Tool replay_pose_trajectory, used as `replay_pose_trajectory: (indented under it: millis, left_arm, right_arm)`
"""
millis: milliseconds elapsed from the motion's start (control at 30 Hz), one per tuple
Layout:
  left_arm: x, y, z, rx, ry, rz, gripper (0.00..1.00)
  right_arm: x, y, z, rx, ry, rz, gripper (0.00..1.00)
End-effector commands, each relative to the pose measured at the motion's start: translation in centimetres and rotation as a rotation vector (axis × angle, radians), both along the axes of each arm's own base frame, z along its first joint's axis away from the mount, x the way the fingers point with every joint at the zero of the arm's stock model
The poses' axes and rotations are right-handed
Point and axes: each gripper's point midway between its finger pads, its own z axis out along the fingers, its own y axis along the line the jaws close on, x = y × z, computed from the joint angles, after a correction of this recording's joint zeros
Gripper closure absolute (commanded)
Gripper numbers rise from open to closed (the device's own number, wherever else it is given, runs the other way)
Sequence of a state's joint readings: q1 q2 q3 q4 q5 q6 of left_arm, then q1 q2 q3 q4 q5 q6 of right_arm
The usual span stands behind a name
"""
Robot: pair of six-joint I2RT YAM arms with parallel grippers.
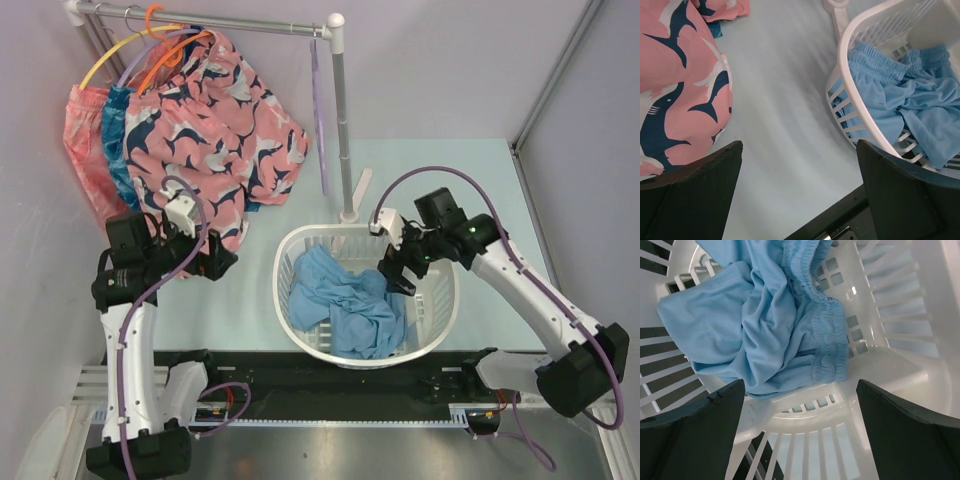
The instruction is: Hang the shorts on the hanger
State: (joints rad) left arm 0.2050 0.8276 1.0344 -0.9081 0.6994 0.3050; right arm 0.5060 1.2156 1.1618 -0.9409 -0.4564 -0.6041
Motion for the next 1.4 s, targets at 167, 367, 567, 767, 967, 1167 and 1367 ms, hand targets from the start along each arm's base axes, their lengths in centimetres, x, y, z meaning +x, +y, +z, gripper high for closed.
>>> replay_pose_trajectory:
  millis: [167, 367, 567, 767, 967, 1167, 1367]
  left_arm:
    - [0.7, 0.1, 3.2, 0.018, -0.139, 0.015, 0.0]
    - [0.1, -0.5, 3.7, 0.02, -0.192, -0.027, 0.0]
    - [0.0, -0.6, 3.2, 0.03, -0.192, -0.048, 0.0]
    - [0.0, -0.8, 3.0, 0.028, -0.194, -0.067, 0.0]
    - [0.1, -0.8, 2.8, 0.038, -0.196, -0.078, 0.0]
    - [-0.1, -1.2, 3.1, 0.025, -0.204, -0.102, 0.0]
    - [-0.9, -2.4, 4.3, 0.014, -0.24, -0.204, 0.0]
  right_arm:
    - [2.6, 2.3, -2.9, -0.063, -0.03, 0.131, 0.06]
    - [4.1, 3.4, -5.4, -0.11, -0.035, 0.164, 0.12]
    - [4.9, 4.2, -8.5, -0.179, -0.031, 0.2, 0.12]
    - [6.0, 4.5, -11.8, -0.229, -0.042, 0.196, 0.12]
    - [4.6, 5.1, -14.5, -0.258, -0.012, 0.246, 0.17]
    - [3.2, 5.0, -13.0, -0.272, -0.045, 0.281, 0.85]
    - [4.0, 3.7, -5.1, -0.286, -0.328, 0.246, 1.0]
